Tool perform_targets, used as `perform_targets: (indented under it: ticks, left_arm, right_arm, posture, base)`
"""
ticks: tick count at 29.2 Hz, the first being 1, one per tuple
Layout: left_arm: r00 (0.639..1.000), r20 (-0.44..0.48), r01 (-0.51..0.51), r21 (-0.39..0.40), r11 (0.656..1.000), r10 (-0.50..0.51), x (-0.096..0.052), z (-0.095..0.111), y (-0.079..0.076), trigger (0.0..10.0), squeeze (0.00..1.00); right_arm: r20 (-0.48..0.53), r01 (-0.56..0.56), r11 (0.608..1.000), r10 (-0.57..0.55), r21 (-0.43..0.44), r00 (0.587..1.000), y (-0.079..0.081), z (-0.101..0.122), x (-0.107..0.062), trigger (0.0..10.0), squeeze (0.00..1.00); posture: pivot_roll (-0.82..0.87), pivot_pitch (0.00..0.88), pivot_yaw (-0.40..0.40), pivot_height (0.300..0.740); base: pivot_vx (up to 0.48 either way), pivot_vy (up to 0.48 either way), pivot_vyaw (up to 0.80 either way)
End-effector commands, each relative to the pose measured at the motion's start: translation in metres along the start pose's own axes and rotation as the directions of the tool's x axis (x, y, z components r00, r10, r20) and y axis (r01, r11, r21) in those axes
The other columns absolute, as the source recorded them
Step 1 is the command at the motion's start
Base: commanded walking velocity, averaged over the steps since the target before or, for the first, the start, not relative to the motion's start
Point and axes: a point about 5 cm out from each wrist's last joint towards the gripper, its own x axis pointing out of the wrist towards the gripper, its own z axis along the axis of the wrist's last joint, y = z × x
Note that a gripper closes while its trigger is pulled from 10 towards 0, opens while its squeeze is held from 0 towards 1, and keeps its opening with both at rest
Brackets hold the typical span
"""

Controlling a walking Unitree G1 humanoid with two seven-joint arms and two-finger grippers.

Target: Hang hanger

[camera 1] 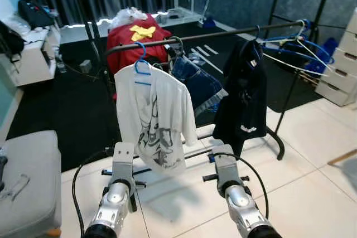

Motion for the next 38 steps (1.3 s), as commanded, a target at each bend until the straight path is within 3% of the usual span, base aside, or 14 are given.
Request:
perform_targets:
  ticks: [1, 10, 15, 19, 23, 30, 38]
  left_arm:
    - [1.000, 0.027, -0.010, 0.004, 1.000, 0.010, 0.001, 0.003, 0.006, 10.0, 0.00]
    - [0.998, 0.058, 0.003, -0.007, 1.000, -0.002, 0.001, 0.010, 0.004, 10.0, 0.00]
    - [0.996, 0.090, -0.008, 0.026, 1.000, 0.006, 0.002, 0.015, 0.004, 10.0, 0.00]
    - [0.999, 0.046, -0.025, -0.007, 1.000, 0.025, 0.003, 0.011, 0.006, 10.0, 0.00]
    - [0.999, 0.037, -0.036, -0.053, 0.998, 0.038, 0.003, 0.009, 0.008, 10.0, 0.00]
    - [0.998, 0.004, -0.067, -0.041, 0.997, 0.068, 0.003, 0.005, 0.013, 10.0, 0.00]
    - [0.998, -0.014, -0.065, -0.007, 0.998, 0.065, 0.003, 0.002, 0.015, 10.0, 0.00]
  right_arm:
    - [-0.007, -0.021, 1.000, 0.021, 0.013, 1.000, 0.007, 0.001, 0.000, 10.0, 0.00]
    - [-0.009, -0.014, 1.000, 0.014, 0.023, 1.000, 0.007, 0.001, 0.001, 10.0, 0.00]
    - [-0.010, -0.014, 1.000, 0.014, 0.024, 1.000, 0.008, 0.001, 0.000, 10.0, 0.00]
    - [-0.009, -0.008, 1.000, 0.008, 0.028, 1.000, 0.006, 0.002, 0.001, 10.0, 0.00]
    - [-0.008, -0.005, 1.000, 0.005, 0.030, 1.000, 0.005, 0.002, 0.001, 10.0, 0.00]
    - [-0.010, -0.005, 1.000, 0.005, 0.031, 1.000, 0.004, 0.002, 0.001, 10.0, 0.00]
    - [-0.012, -0.006, 1.000, 0.007, 0.031, 1.000, 0.005, 0.000, 0.000, 10.0, 0.00]
  posture:
    - [-0.08, 0.017, 0.009, 0.740]
    - [-0.08, 0.019, 0.013, 0.740]
    - [-0.08, 0.018, 0.014, 0.740]
    - [-0.08, 0.019, 0.014, 0.740]
    - [-0.08, 0.019, 0.015, 0.740]
    - [-0.07, 0.020, 0.015, 0.740]
    - [-0.08, 0.014, 0.021, 0.740]
  base:
    - [0.000, 0.000, 0.00]
    - [0.000, 0.000, 0.00]
    - [0.000, -0.480, 0.00]
    - [0.000, -0.480, 0.00]
    - [0.000, 0.000, 0.00]
    - [0.000, 0.000, 0.00]
    - [0.000, 0.360, 0.00]
